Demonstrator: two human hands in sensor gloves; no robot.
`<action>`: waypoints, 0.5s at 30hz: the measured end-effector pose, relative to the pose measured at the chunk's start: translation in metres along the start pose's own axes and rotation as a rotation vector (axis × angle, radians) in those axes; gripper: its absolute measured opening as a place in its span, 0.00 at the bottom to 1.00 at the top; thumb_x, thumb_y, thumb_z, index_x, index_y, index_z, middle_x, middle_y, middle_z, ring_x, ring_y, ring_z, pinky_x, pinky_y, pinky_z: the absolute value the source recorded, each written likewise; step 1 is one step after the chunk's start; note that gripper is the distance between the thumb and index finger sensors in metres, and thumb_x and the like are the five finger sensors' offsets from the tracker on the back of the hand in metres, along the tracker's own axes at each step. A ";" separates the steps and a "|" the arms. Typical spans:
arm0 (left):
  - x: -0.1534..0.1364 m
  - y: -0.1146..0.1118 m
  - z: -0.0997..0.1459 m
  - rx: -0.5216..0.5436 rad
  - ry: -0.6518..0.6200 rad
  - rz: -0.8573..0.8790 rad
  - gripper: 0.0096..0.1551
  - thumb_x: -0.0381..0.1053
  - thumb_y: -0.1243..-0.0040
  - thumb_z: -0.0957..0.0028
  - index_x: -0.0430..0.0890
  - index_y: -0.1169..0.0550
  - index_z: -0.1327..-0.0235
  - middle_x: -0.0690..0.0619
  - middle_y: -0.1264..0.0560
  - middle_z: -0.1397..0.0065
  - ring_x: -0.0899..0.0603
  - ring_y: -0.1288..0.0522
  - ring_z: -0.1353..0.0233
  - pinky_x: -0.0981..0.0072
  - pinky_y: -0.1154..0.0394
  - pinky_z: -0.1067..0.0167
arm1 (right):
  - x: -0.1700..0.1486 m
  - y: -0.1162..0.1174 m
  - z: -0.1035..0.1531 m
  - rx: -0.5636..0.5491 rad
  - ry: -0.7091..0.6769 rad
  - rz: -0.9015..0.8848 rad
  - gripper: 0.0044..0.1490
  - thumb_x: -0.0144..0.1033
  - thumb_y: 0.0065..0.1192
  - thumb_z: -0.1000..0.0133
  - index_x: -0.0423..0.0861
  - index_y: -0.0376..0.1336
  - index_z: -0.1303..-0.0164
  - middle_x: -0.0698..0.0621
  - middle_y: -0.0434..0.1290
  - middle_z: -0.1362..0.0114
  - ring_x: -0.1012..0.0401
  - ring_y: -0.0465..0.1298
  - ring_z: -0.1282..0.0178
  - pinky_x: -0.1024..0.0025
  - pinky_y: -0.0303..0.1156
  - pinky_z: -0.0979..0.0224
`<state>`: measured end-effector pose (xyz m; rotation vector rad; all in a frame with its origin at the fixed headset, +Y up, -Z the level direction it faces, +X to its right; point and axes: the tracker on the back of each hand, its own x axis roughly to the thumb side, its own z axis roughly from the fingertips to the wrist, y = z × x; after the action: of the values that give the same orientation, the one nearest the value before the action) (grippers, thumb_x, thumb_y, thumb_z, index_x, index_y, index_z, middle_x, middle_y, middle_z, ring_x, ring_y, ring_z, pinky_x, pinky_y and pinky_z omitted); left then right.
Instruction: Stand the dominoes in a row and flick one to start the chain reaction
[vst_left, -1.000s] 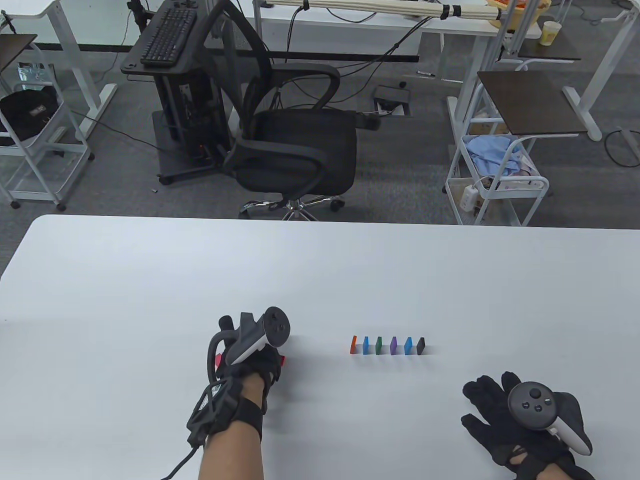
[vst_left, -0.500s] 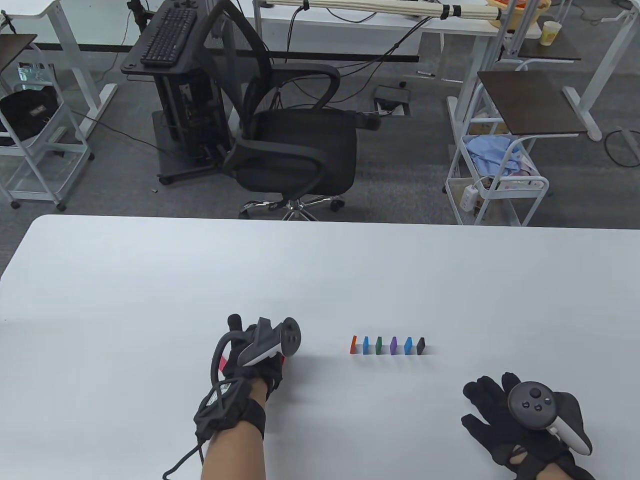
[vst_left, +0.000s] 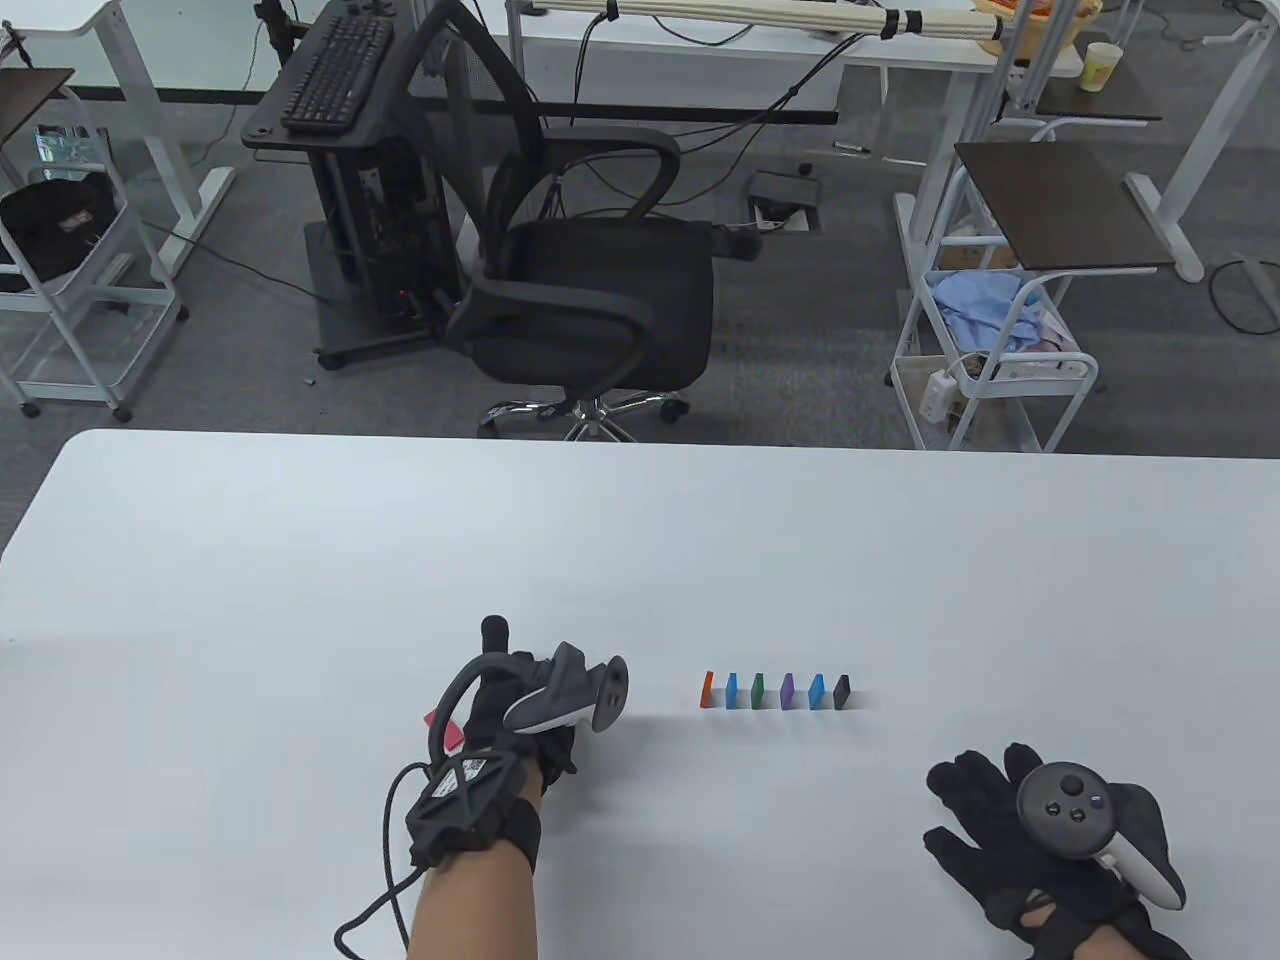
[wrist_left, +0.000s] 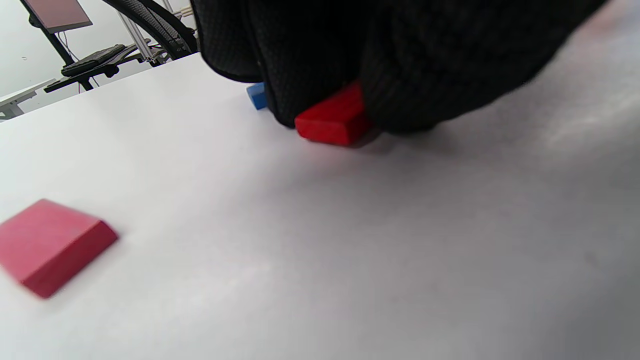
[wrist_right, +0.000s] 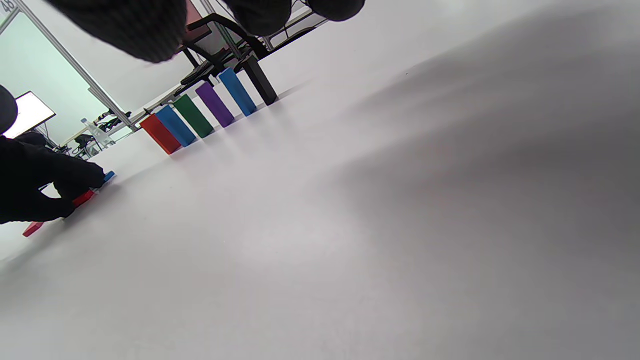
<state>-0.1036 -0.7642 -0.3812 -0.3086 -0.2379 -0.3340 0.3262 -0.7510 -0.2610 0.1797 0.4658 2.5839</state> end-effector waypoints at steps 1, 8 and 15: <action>-0.001 0.000 0.001 0.003 0.002 0.018 0.38 0.54 0.28 0.56 0.46 0.31 0.35 0.48 0.20 0.37 0.40 0.32 0.25 0.24 0.67 0.31 | 0.000 0.000 0.000 0.001 0.000 0.000 0.42 0.58 0.54 0.41 0.53 0.45 0.23 0.43 0.39 0.13 0.40 0.21 0.22 0.36 0.20 0.25; -0.007 0.016 0.007 0.070 0.010 0.148 0.33 0.54 0.31 0.55 0.53 0.28 0.36 0.47 0.22 0.35 0.39 0.34 0.25 0.23 0.67 0.31 | 0.000 -0.001 0.000 -0.002 -0.004 -0.004 0.42 0.58 0.54 0.41 0.53 0.44 0.23 0.43 0.39 0.13 0.40 0.21 0.22 0.36 0.20 0.25; -0.014 0.041 0.011 0.147 0.016 0.277 0.34 0.55 0.30 0.57 0.51 0.29 0.37 0.48 0.21 0.35 0.39 0.31 0.26 0.22 0.65 0.31 | 0.000 -0.001 0.001 -0.012 -0.014 -0.007 0.42 0.58 0.54 0.41 0.53 0.44 0.23 0.43 0.39 0.13 0.40 0.21 0.22 0.36 0.20 0.25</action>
<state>-0.1039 -0.7201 -0.3857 -0.1899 -0.1999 -0.0448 0.3269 -0.7501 -0.2609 0.1914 0.4455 2.5764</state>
